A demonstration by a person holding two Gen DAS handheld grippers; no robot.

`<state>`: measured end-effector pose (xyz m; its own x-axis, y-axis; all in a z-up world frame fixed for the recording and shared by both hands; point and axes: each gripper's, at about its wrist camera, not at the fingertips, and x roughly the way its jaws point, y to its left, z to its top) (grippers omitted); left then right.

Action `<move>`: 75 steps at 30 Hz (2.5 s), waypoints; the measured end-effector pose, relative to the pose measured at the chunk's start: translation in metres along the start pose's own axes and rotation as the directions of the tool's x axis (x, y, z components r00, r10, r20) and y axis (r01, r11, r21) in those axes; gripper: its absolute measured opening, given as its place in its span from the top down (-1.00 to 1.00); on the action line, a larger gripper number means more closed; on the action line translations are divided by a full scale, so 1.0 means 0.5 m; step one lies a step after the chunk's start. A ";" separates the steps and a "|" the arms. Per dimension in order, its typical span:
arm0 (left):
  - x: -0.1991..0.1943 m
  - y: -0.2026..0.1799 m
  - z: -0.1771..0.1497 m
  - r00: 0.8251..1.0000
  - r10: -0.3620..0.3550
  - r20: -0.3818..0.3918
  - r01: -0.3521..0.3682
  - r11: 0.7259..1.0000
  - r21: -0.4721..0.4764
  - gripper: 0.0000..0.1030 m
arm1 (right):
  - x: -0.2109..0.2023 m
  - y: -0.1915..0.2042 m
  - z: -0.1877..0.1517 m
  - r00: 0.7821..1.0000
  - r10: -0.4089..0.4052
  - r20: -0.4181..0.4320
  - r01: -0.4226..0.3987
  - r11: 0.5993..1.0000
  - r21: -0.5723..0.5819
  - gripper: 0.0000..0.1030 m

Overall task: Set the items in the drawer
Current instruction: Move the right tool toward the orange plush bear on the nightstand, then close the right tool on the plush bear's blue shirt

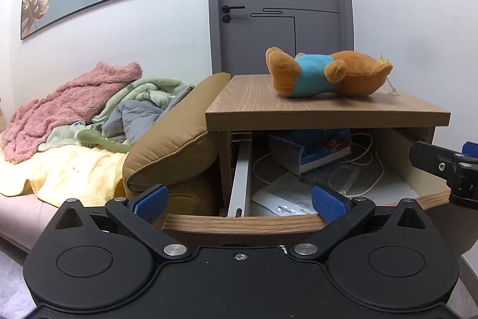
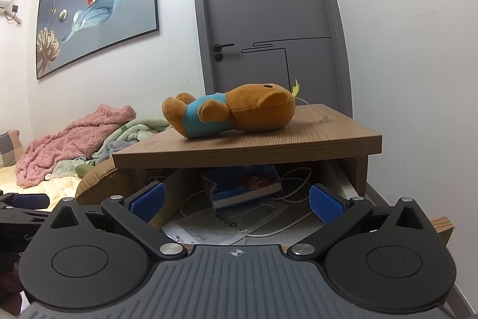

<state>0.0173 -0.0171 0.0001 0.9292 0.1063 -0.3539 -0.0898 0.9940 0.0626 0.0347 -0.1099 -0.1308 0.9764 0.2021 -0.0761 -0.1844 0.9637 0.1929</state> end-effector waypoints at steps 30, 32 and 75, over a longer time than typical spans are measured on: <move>0.005 0.003 0.001 1.000 -0.029 -0.004 0.029 0.999 -0.016 -0.98 | 0.004 0.003 -0.003 0.999 -0.040 -0.018 0.039 0.999 -0.028 -1.00; 0.004 0.005 0.001 1.000 -0.031 -0.004 0.031 0.999 -0.016 -0.98 | 0.005 0.004 -0.004 0.999 -0.040 -0.019 0.040 0.999 -0.029 -1.00; -0.024 0.012 0.000 0.989 -0.134 0.061 0.136 0.990 -0.033 -0.98 | 0.062 -0.032 0.203 0.985 0.173 -0.009 -0.171 0.968 -0.184 -1.00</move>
<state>0.0055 -0.0127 0.0047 0.9531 -0.0295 -0.3011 0.0256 0.9995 -0.0170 0.0794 -0.1367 -0.0369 0.9288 0.3670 -0.0507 -0.3664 0.9302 0.0201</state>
